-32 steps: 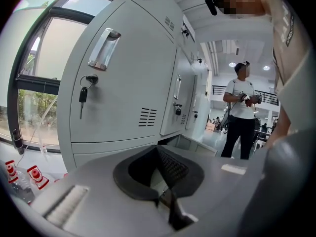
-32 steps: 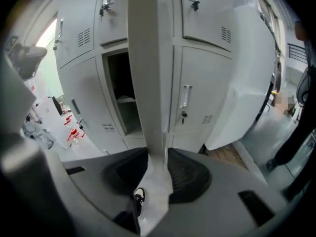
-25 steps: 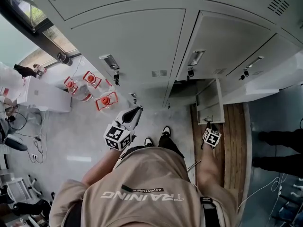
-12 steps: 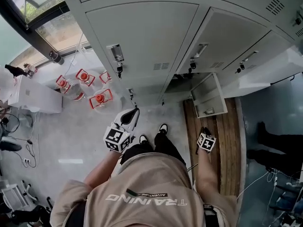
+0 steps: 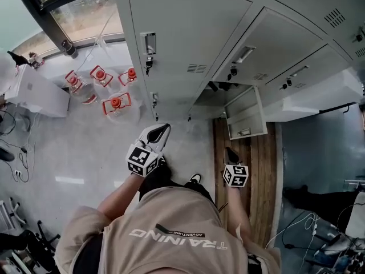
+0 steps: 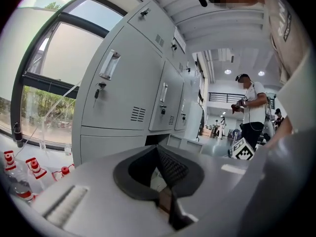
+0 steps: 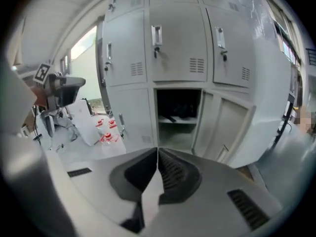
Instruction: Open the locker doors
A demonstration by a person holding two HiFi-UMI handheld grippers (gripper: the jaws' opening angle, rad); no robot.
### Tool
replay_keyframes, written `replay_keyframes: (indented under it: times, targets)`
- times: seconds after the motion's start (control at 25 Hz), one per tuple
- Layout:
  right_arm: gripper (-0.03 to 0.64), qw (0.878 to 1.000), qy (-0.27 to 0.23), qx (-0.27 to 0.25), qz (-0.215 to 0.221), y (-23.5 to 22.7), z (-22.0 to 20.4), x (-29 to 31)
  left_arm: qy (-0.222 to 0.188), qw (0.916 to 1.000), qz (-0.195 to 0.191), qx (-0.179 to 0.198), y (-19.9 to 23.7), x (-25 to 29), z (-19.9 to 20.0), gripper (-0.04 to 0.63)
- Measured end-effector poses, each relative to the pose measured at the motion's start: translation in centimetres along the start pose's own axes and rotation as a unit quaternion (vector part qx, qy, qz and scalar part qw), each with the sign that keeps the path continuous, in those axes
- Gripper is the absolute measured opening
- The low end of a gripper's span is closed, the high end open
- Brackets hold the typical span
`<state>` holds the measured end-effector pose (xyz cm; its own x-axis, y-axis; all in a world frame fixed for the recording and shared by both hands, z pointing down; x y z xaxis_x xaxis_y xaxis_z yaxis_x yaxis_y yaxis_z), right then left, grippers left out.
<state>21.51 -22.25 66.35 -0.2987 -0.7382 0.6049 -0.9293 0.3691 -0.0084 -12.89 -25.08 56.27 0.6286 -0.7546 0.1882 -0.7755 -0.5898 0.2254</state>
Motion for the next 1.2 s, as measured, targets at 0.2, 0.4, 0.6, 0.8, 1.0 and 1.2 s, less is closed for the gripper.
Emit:
replay_keyframes:
  times: [0.2,0.4,0.6,0.8,1.0,1.2]
  targets:
    - [0.014,0.995,-0.070,-0.016,0.074,1.4,4.4,-2.7,-0.007,0.9994,0.022,0.025,-4.7,-0.2,-0.3,0.006]
    - [0.014,0.976,-0.070,-0.111,0.176,2.8,2.9,-8.0,0.000,0.9974,0.066,0.030,-10.7,-1.4,-1.6,0.006]
    - [0.014,0.962,-0.115,-0.122,0.217,2.2,2.1,-13.8,0.013,0.9950,0.094,0.031,-17.7,-3.9,-3.3,0.006]
    - [0.014,0.951,-0.175,-0.106,0.233,3.2,3.4,-16.9,0.017,0.9936,0.105,0.039,-21.6,-6.6,-4.2,0.006]
    - [0.014,0.948,-0.208,-0.097,0.219,3.5,5.5,-19.4,-0.017,0.9926,0.104,0.060,-23.1,-8.0,-2.4,0.006]
    - [0.014,0.941,-0.266,-0.103,0.181,4.6,9.4,-21.2,-0.063,0.9897,0.090,0.093,-22.2,-8.9,1.9,0.006]
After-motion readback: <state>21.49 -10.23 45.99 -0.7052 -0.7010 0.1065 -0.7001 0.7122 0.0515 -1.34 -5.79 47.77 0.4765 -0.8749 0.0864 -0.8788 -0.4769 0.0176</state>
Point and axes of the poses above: the fingertips, and each gripper's own axes: x forward along the fingers, y to its left, z out of its top, the point moved 7 cm from there along -x, backward along the fingers, and after that the axes turned 2 degrees about -z, right-handed, at the moved point
